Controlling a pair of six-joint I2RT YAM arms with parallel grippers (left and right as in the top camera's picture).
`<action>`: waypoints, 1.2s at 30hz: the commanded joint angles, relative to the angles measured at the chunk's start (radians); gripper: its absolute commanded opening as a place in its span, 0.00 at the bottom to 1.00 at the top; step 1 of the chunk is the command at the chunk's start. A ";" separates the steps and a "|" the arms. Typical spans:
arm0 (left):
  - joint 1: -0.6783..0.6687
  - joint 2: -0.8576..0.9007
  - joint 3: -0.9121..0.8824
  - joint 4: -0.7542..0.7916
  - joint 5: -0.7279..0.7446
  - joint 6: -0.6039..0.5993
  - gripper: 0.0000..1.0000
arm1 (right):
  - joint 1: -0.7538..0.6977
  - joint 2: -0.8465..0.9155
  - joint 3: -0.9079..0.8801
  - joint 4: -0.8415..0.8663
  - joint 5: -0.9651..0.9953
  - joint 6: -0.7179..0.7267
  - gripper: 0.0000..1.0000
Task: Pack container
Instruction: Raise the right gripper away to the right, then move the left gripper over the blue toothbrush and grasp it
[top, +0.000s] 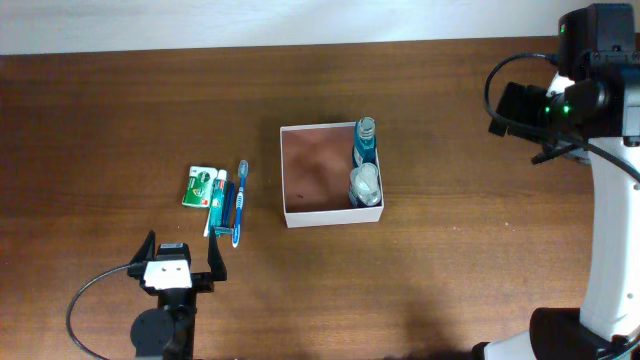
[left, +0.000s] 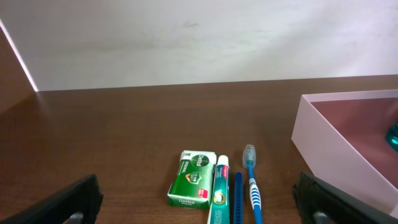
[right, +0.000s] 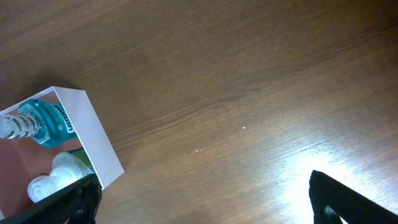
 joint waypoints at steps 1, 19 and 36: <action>-0.004 -0.005 -0.008 0.000 0.011 0.016 0.99 | -0.006 0.003 0.005 0.001 0.009 -0.007 0.99; -0.004 -0.005 -0.008 0.000 0.011 0.016 0.99 | -0.006 0.003 0.005 0.001 0.009 -0.007 0.98; -0.004 -0.005 -0.005 0.168 0.188 0.015 0.99 | -0.006 0.003 0.005 0.001 0.009 -0.007 0.99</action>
